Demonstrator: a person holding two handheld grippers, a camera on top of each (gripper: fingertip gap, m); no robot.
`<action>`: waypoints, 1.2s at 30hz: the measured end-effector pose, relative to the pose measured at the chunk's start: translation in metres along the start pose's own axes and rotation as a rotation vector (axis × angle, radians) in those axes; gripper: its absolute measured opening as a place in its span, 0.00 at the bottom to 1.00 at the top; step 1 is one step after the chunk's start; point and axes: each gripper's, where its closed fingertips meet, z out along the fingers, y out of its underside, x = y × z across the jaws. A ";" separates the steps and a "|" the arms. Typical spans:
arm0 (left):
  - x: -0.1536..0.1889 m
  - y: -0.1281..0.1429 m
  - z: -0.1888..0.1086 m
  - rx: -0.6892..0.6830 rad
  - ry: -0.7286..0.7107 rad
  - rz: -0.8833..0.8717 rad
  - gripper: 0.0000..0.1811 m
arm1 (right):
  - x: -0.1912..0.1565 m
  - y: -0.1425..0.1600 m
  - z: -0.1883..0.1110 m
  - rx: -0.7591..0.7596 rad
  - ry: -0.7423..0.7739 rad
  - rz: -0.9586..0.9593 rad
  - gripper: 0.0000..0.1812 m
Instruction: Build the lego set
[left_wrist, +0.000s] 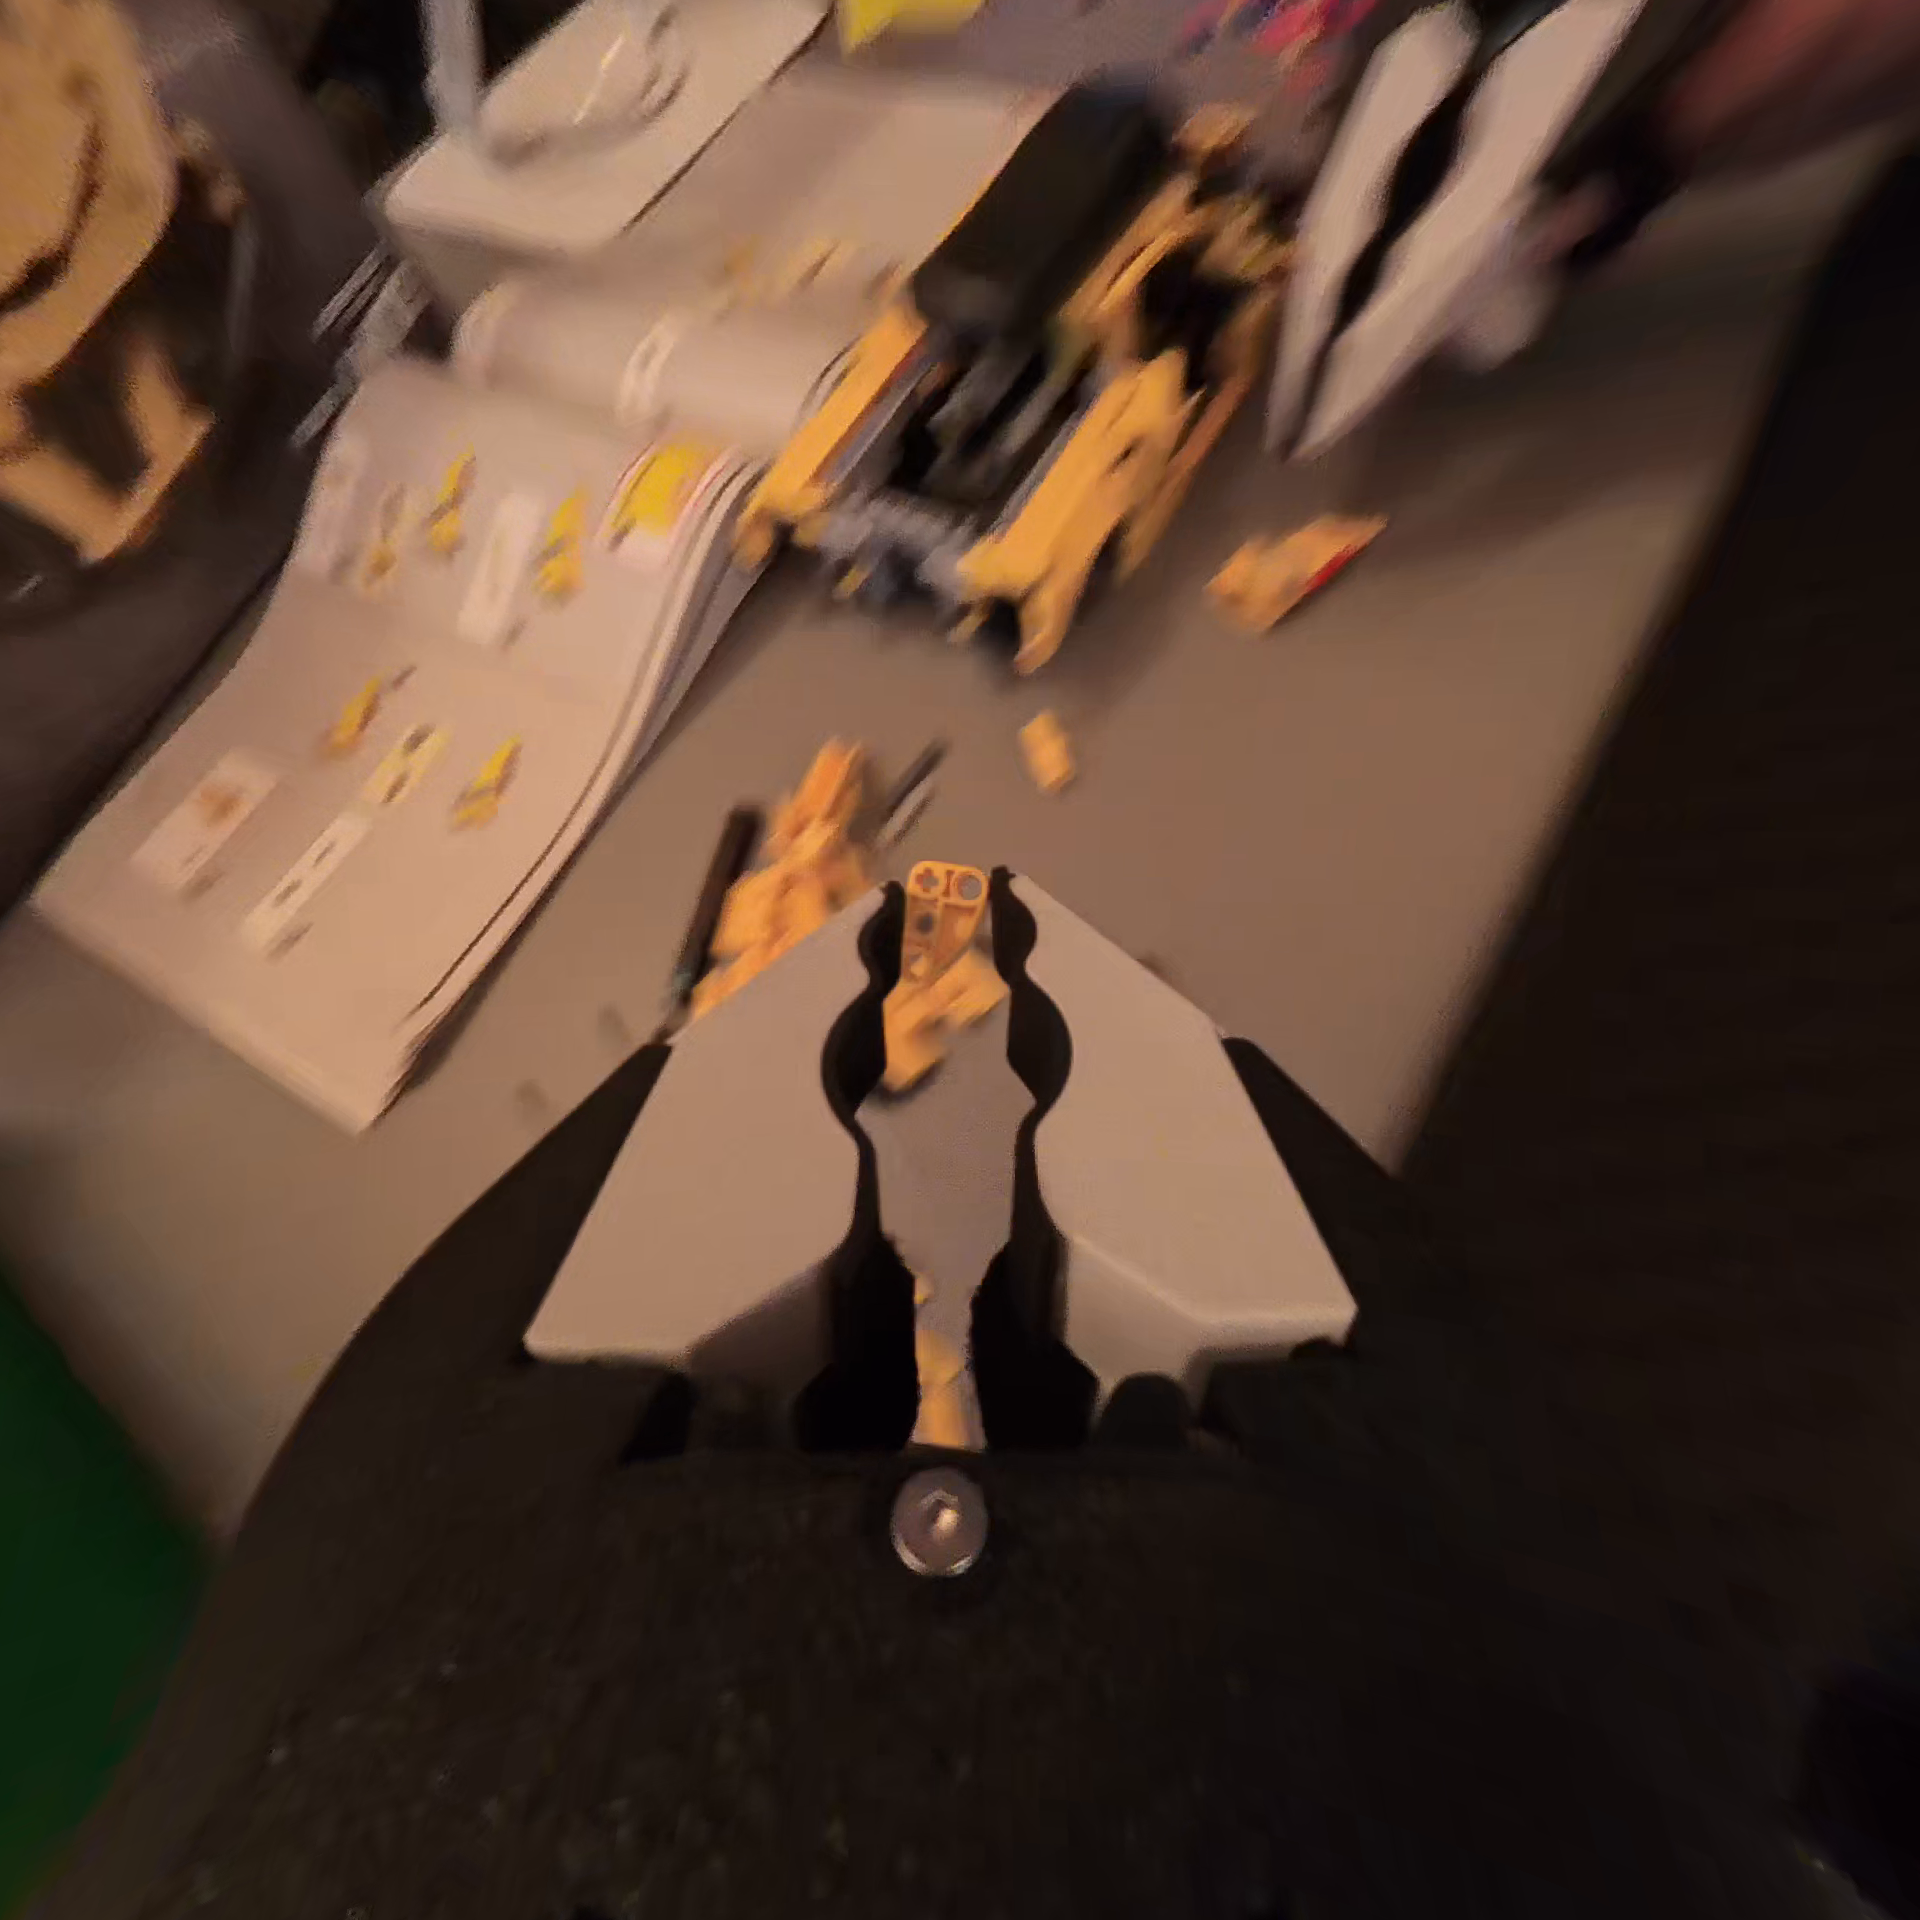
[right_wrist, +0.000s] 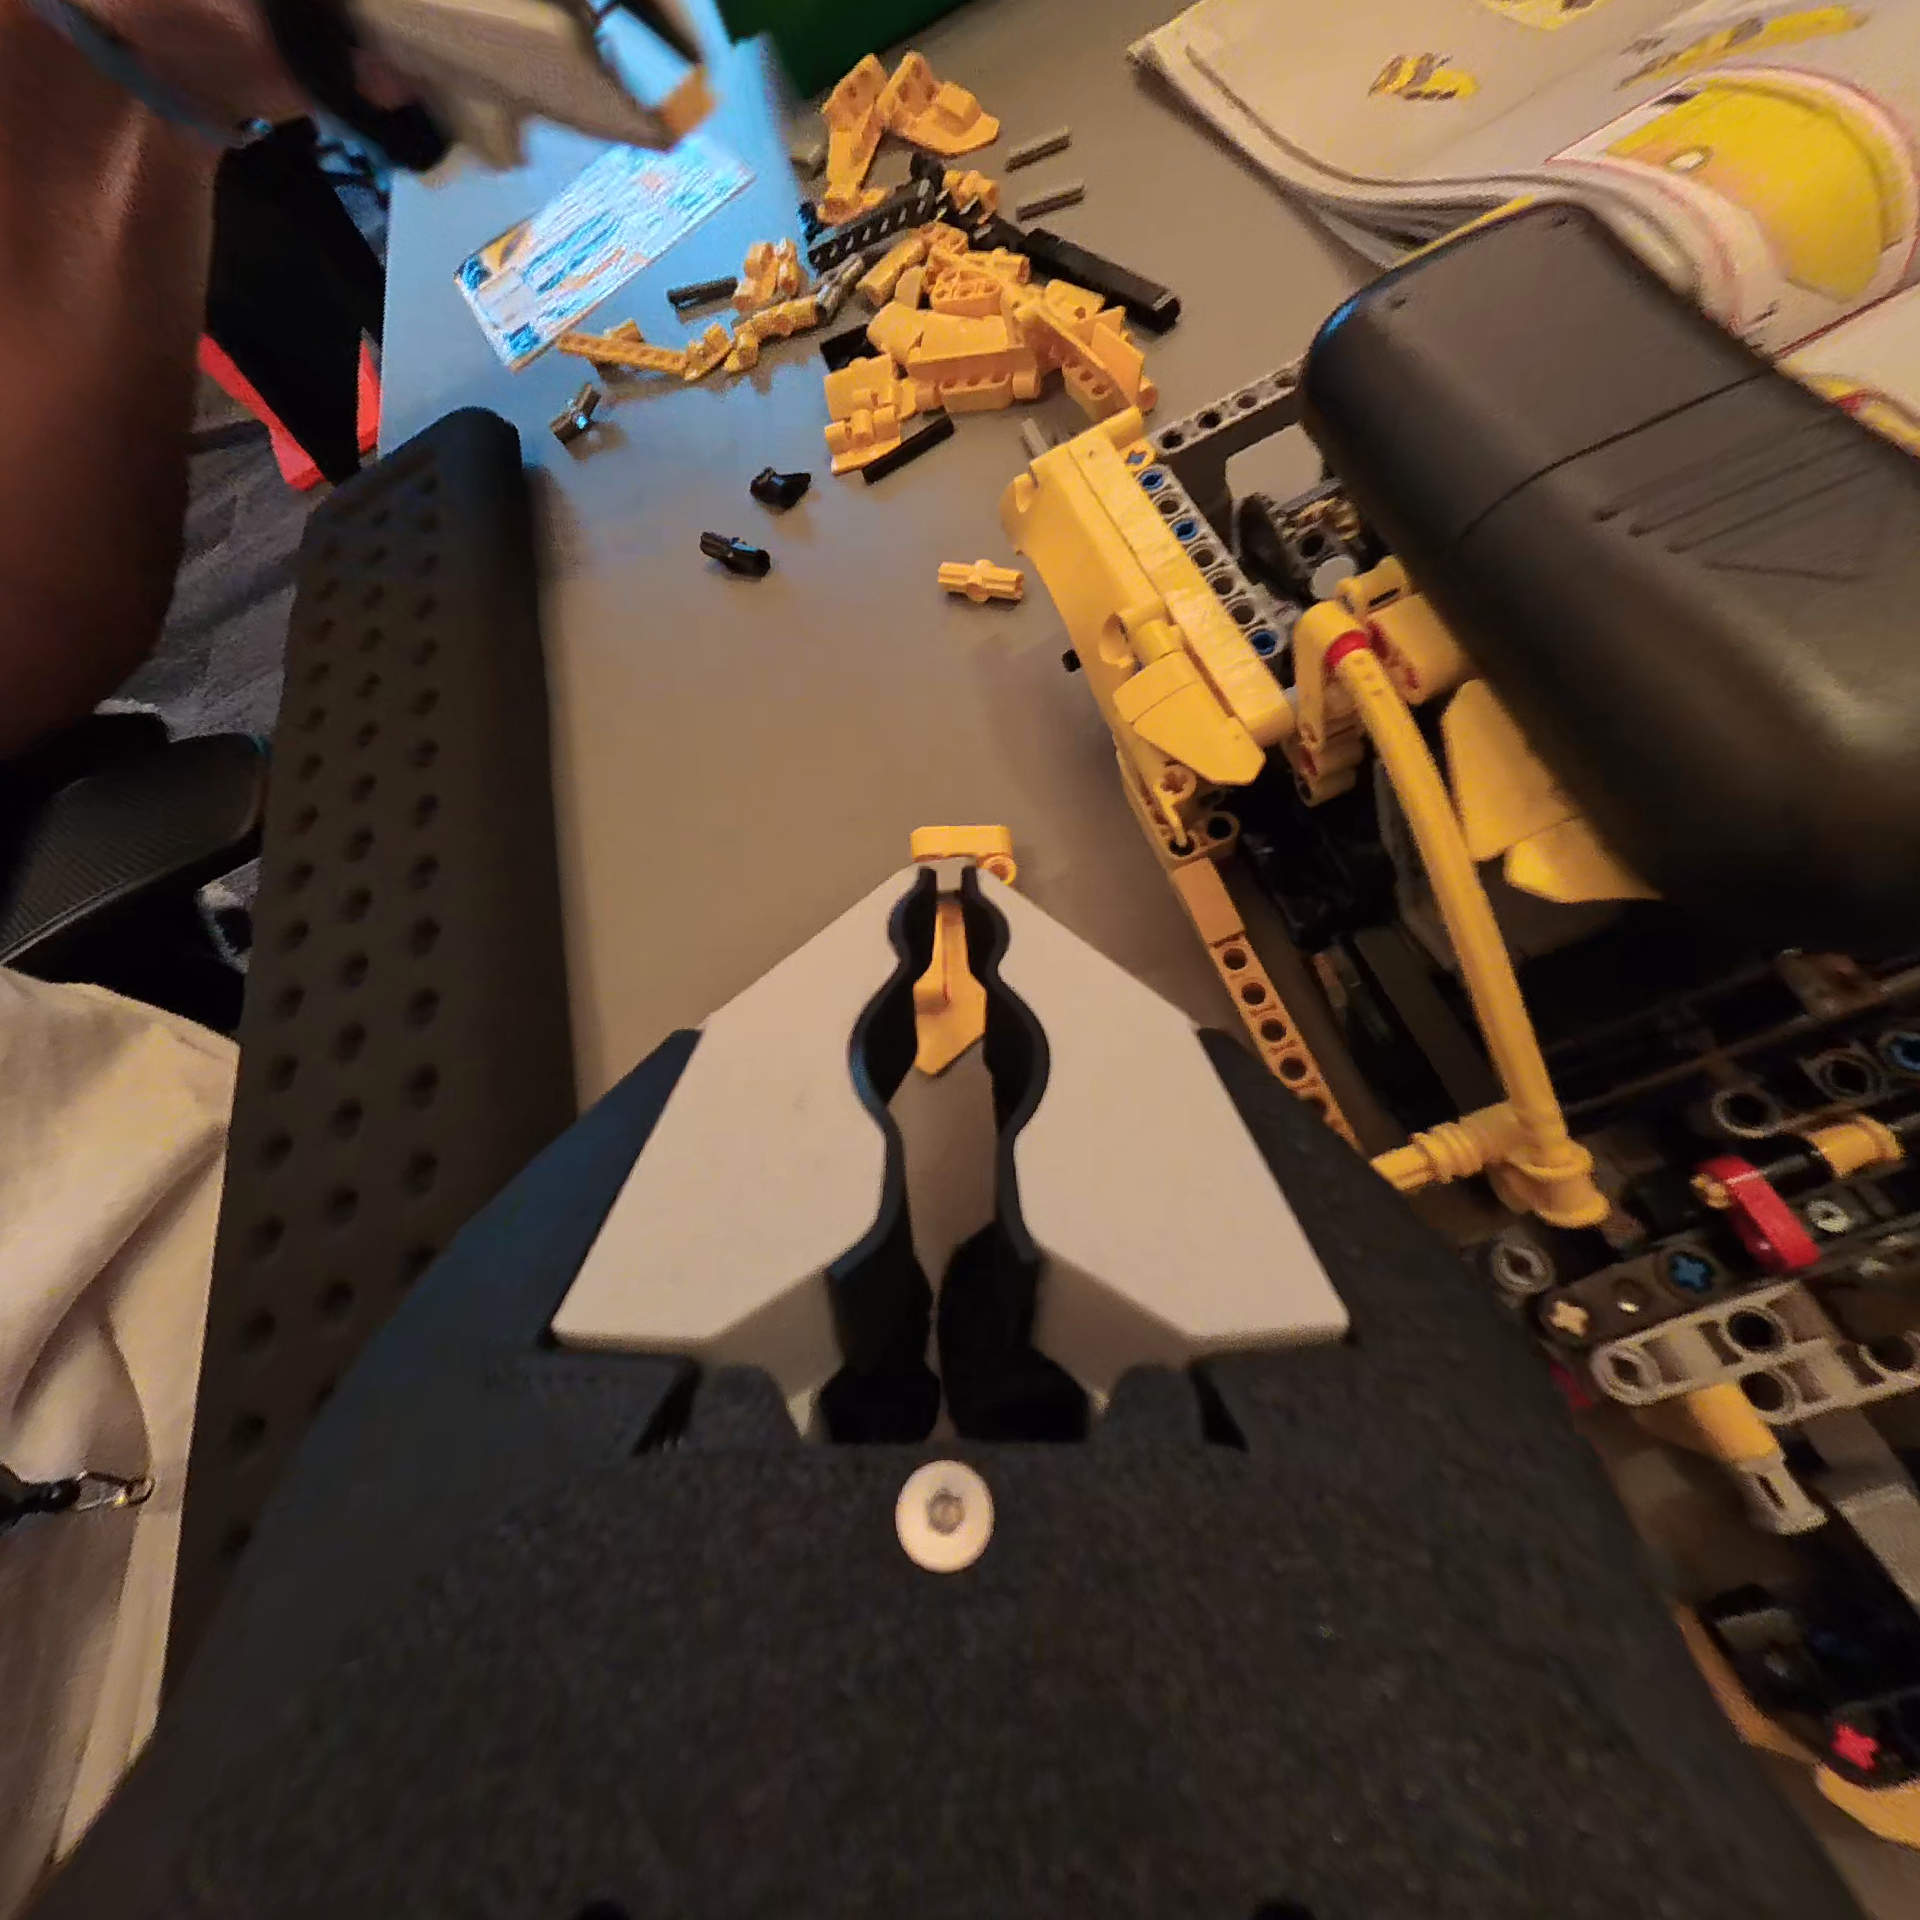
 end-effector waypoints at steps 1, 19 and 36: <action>0.022 -0.018 0.004 0.047 0.057 -0.001 0.09 | 0.004 -0.003 -0.002 0.016 0.021 0.002 0.02; 0.169 -0.041 0.147 -0.097 0.223 0.067 0.09 | 0.044 -0.058 -0.067 0.424 0.205 0.096 0.04; 0.014 -0.072 0.066 0.406 -0.097 -0.405 0.14 | 0.047 -0.058 -0.070 0.426 0.245 0.067 0.03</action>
